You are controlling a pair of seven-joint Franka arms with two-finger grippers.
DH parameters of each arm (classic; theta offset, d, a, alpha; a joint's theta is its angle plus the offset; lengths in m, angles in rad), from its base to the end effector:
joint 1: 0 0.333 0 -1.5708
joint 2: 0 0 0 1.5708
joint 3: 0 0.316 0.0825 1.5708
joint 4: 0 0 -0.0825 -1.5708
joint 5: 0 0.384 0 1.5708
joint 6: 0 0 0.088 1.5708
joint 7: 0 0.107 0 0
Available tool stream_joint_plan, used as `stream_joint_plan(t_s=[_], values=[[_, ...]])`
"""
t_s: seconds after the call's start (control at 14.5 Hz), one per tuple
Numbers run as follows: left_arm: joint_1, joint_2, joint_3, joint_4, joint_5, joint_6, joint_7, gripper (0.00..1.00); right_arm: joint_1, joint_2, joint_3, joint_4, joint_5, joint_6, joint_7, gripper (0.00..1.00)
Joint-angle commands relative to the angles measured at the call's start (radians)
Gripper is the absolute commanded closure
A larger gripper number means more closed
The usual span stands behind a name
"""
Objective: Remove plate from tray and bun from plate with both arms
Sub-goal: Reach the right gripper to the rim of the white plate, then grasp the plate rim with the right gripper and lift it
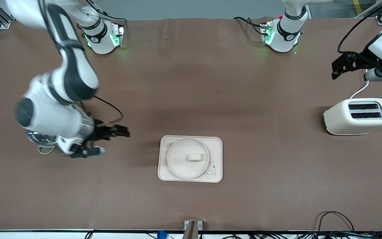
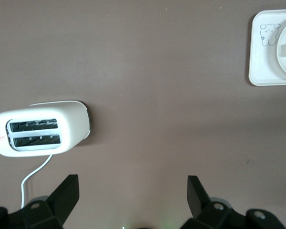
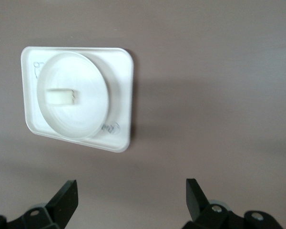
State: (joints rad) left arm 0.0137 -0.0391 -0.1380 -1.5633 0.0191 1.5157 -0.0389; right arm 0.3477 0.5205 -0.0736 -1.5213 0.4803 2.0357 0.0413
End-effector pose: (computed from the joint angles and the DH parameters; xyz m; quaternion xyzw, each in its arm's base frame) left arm 0.5329 -0.0661 0.6444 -0.9990 0.0421 0.0034 0.0126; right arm 0.6630 0.2216 0.3634 -0.9808 -0.0115 0.0319 0.1919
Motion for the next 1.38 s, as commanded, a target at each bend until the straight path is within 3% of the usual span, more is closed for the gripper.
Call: stream_joint_plan(t_s=[0.0,0.14,0.21,0.34,0.41,0.76,0.9,1.31], values=[[0.003,0.033,-0.002,0.014,0.004,0.026,-0.002,0.0,0.075,0.14,-0.009,0.038,0.151,0.137,0.025,0.0],[0.003,0.053,0.0,0.012,0.004,0.043,-0.002,0.0,0.137,0.255,-0.009,0.09,0.17,0.291,0.025,0.0],[0.003,0.065,0.0,0.009,0.004,0.053,-0.004,0.0,0.157,0.298,-0.009,0.122,0.17,0.311,0.031,0.0],[0.005,0.079,0.0,0.006,0.002,0.076,-0.004,0.0,0.163,0.358,-0.009,0.177,0.17,0.316,0.055,0.1],[0.003,0.082,0.0,0.006,0.002,0.08,-0.004,0.0,0.166,0.374,-0.009,0.191,0.17,0.317,0.058,0.17],[0.002,0.099,-0.002,0.003,0.002,0.09,-0.007,0.0,0.171,0.409,-0.011,0.21,0.169,0.319,0.042,0.79],[0.002,0.097,-0.002,0.003,0.002,0.087,-0.006,0.0,0.174,0.418,-0.011,0.21,0.169,0.32,0.042,0.98],[-0.006,0.093,-0.012,0.003,0.001,0.066,-0.007,0.0,0.12,0.35,0.018,0.202,0.187,0.272,-0.041,1.0]])
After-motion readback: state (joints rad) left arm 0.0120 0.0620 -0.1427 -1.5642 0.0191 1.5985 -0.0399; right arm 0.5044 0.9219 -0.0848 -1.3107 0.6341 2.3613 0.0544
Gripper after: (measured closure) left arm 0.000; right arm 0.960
